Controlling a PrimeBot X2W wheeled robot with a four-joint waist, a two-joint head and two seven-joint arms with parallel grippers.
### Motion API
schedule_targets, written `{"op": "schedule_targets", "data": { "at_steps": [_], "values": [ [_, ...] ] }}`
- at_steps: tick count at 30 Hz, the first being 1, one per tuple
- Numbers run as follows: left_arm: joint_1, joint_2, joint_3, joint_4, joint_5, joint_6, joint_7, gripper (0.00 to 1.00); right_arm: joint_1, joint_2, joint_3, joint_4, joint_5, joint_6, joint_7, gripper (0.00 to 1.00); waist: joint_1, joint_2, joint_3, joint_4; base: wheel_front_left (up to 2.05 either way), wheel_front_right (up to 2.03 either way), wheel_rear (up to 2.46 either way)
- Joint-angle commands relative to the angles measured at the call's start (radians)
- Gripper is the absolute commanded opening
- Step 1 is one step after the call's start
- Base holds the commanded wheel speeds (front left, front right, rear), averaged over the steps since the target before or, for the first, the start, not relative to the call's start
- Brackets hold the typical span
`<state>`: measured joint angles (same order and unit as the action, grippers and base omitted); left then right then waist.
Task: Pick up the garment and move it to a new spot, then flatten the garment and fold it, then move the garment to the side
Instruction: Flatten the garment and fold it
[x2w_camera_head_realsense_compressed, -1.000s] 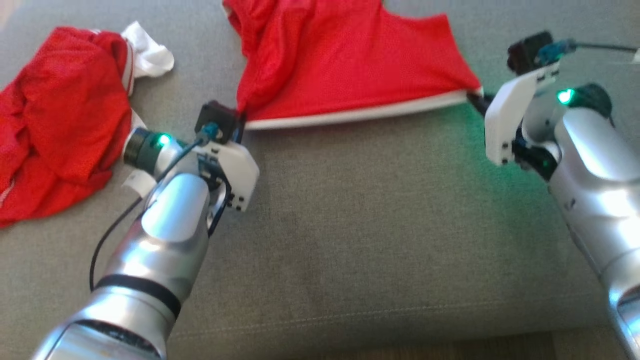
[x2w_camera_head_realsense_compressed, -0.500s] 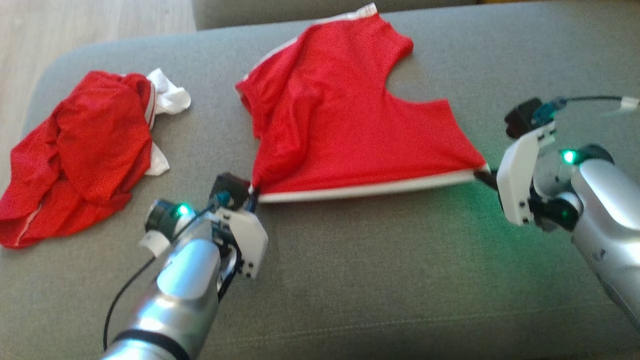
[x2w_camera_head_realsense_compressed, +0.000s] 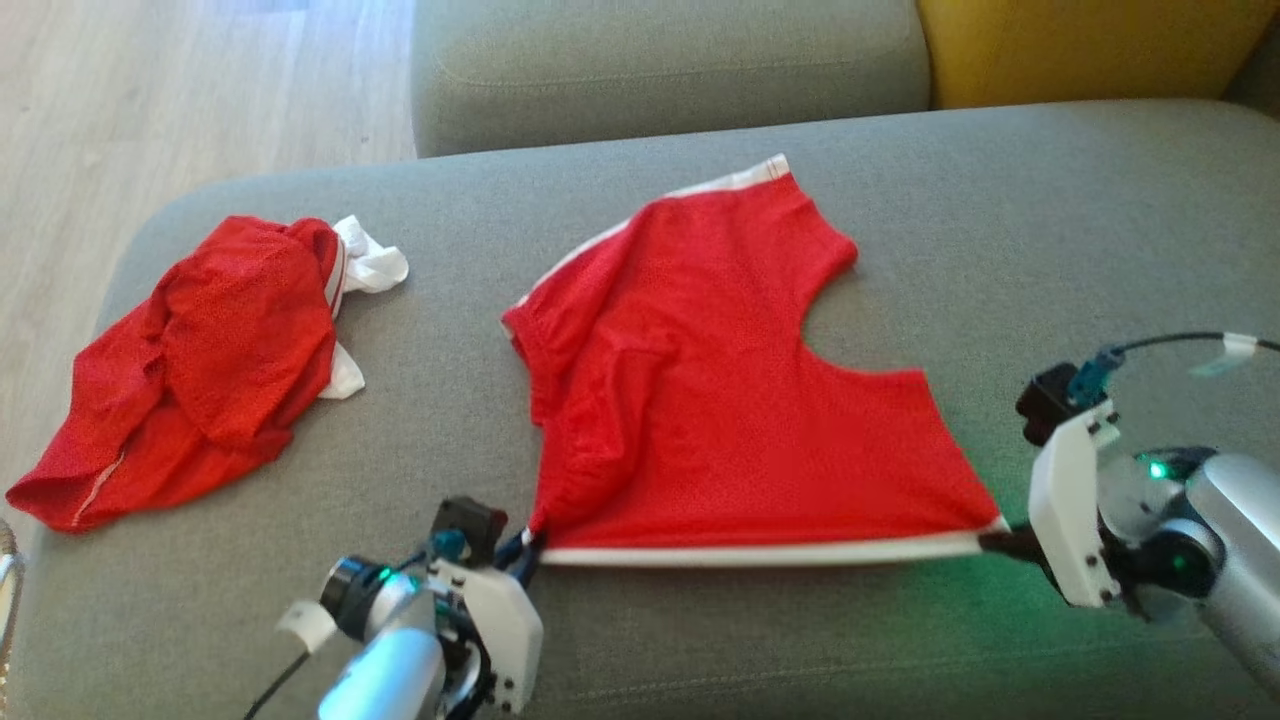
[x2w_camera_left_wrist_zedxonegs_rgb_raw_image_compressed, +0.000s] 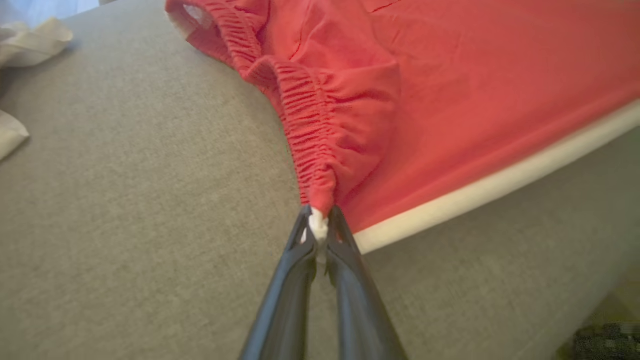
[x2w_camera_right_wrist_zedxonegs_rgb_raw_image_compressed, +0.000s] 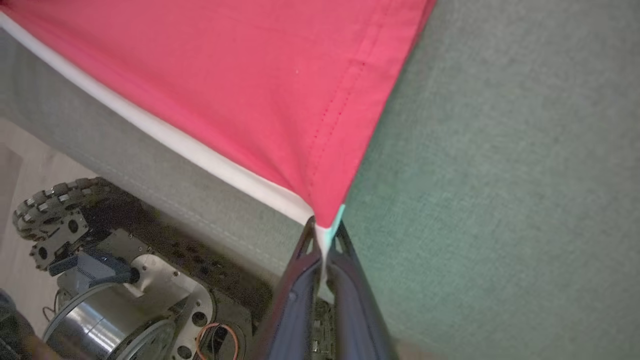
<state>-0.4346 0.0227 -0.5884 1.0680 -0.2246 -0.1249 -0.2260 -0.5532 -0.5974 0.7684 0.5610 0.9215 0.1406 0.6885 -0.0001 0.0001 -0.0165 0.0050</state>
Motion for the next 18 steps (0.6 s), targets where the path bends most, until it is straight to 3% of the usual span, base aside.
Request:
{"op": "schedule_targets", "data": {
  "at_steps": [1,11,18],
  "values": [
    [-0.002,0.077,0.034,-0.016,-0.012,0.007,0.009,0.00,0.014,-0.089,-0.021,-0.016,0.010,-0.010,0.034,0.00,0.0001,-0.0001,-0.006,0.001,0.00,0.00,0.00],
    [0.180,0.144,-0.015,-0.257,-0.093,-0.005,0.124,0.00,0.171,-0.197,-0.081,-0.224,0.103,-0.010,0.221,0.00,0.0001,-0.0001,-0.037,0.007,0.00,0.00,0.00],
    [0.313,0.256,-0.059,-0.576,-0.221,-0.005,0.292,0.00,0.263,-0.238,-0.174,-0.350,0.104,-0.010,0.340,0.00,0.0001,-0.0001,-0.040,0.011,0.00,0.00,0.00]
  ]
}}
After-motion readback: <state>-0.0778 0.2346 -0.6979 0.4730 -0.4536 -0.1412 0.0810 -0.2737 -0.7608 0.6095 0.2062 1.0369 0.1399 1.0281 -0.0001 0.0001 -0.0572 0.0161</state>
